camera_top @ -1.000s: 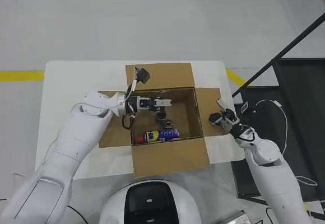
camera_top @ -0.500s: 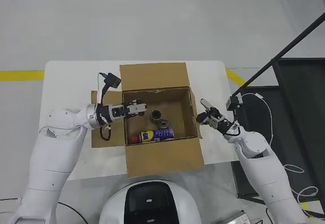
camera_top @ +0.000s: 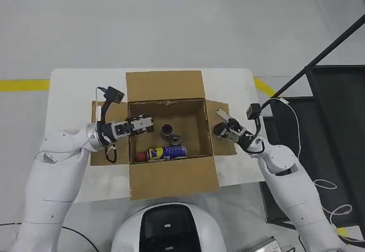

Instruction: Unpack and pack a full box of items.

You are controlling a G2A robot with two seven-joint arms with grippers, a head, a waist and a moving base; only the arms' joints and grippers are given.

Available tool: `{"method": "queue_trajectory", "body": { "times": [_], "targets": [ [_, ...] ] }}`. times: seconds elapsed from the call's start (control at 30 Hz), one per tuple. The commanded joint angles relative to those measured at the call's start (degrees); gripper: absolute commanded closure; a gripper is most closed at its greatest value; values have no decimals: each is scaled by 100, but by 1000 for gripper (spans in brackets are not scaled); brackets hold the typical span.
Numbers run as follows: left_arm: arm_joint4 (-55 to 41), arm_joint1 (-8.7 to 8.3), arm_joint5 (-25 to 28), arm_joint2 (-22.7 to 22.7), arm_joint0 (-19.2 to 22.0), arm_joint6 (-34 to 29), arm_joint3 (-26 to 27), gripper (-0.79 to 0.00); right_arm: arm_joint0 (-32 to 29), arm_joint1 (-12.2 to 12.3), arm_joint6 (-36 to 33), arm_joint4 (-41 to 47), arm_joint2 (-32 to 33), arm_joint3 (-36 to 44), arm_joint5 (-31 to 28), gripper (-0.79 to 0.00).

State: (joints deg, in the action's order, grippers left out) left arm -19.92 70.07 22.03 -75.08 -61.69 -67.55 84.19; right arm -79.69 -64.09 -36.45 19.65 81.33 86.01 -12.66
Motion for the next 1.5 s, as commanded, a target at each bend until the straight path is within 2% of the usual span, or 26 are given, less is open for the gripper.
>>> {"method": "queue_trajectory", "body": {
  "times": [0.0, 0.17, 0.23, 0.33, 0.43, 0.53, 0.63, 0.9, 1.17, 1.3, 1.47],
  "targets": [
    [-30, -25, 87, -108, -44, 68, -14, -785, -81, 22, -49, -132, 109, 318, -226, -785],
    [-163, -102, 268, -461, -243, 197, 21, -785, -142, 59, -237, -773, 78, 1077, -255, -785],
    [-211, -136, 302, -632, -318, 265, 6, -785, -46, 57, -223, -1321, -113, 1301, -136, -785],
    [-275, -195, 285, -915, -378, 313, -57, -785, 142, 47, -2, -2671, -508, 1590, 20, -785],
    [-347, -256, 91, -1132, -380, 175, -91, -785, 321, 21, 153, -3884, -964, 1719, 330, -785],
    [-330, -322, -213, -1292, -271, -58, -221, -785, 569, -15, 74, -4633, -1363, 1695, 675, -785],
    [-202, -376, -510, -1327, -87, -289, -405, -785, 825, -40, -108, -5226, -1669, 1602, 768, -785],
    [254, -469, -961, -1080, 474, -858, -837, -785, 875, -45, -127, -5313, -1716, 1582, 748, -785],
    [-65, -493, -762, -847, 653, -1264, -1163, -785, 870, -45, -114, -5326, -1715, 1574, 742, -785],
    [-179, -507, -619, -772, 668, -1360, -1287, -785, 1093, -65, -419, -5936, -1969, 1513, 933, -785],
    [13, -561, -547, -752, 681, -1410, -1317, -785, 1846, -238, -1003, -7252, -2927, 1193, 1486, -785]
  ]
}}
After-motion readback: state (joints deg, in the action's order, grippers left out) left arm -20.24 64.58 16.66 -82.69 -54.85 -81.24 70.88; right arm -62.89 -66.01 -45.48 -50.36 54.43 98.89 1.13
